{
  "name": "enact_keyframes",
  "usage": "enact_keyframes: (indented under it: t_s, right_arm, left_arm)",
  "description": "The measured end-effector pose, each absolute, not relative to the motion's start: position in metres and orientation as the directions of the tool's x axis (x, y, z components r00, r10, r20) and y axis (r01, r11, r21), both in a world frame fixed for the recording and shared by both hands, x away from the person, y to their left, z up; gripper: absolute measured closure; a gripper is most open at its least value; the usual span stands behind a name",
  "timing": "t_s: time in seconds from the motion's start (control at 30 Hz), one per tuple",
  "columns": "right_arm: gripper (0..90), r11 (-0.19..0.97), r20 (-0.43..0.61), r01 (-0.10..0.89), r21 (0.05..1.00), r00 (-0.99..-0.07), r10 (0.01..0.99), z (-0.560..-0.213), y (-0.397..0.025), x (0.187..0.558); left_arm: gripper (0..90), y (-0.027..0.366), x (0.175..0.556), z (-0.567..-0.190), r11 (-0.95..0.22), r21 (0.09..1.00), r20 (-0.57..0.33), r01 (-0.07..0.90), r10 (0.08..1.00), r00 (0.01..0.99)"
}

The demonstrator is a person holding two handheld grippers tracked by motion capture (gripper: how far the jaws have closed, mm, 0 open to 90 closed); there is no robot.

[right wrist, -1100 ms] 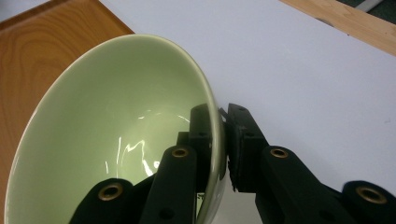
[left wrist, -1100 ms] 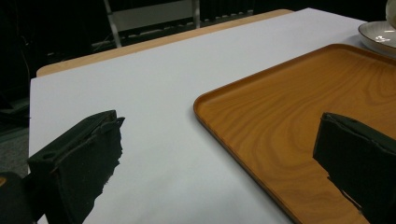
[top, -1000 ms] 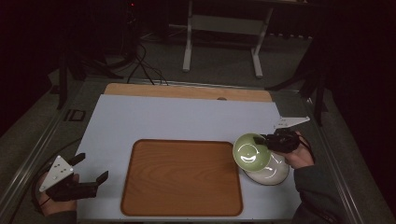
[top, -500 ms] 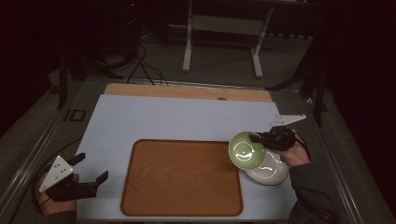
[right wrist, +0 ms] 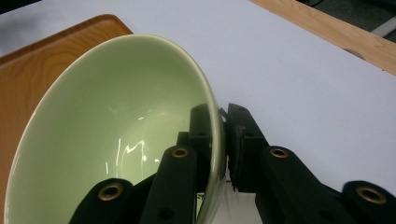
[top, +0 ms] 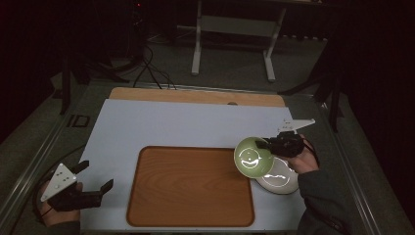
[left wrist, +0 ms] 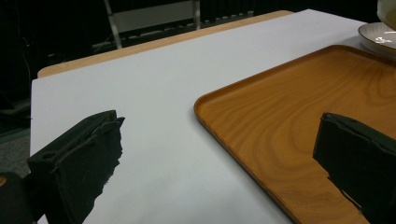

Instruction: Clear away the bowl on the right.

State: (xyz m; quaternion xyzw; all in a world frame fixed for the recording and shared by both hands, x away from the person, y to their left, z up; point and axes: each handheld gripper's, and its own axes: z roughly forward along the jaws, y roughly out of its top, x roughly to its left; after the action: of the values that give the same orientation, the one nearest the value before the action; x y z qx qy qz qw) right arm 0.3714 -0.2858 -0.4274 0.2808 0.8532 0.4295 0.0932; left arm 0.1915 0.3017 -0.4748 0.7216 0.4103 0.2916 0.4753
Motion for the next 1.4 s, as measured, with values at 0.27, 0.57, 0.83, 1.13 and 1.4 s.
enact_keyframes:
  t_s: [0.27,0.57,0.83,1.13,1.4]
  right_arm:
    - [81.0,0.484,0.076,0.384,0.786,-0.837,0.541,-0.427,-0.276,0.372]
    - [81.0,0.488,0.078,0.371,0.79,-0.851,0.519,-0.426,-0.262,0.373]
    - [81.0,0.49,0.079,0.357,0.795,-0.862,0.5,-0.424,-0.25,0.374]
    - [81.0,0.479,0.084,0.345,0.807,-0.871,0.484,-0.421,-0.242,0.375]
    - [81.0,0.481,0.086,0.331,0.812,-0.882,0.463,-0.419,-0.229,0.377]
  left_arm:
    - [1.2,0.302,0.192,-0.475,-0.212,0.925,0.031,0.316,0.869,0.493]
    - [1.2,0.302,0.191,-0.475,-0.21,0.926,0.03,0.315,0.87,0.493]
    - [1.2,0.302,0.192,-0.475,-0.21,0.926,0.03,0.315,0.87,0.493]
    - [1.2,0.302,0.192,-0.475,-0.21,0.926,0.029,0.315,0.869,0.494]
    - [1.2,0.302,0.192,-0.475,-0.21,0.926,0.029,0.314,0.869,0.494]
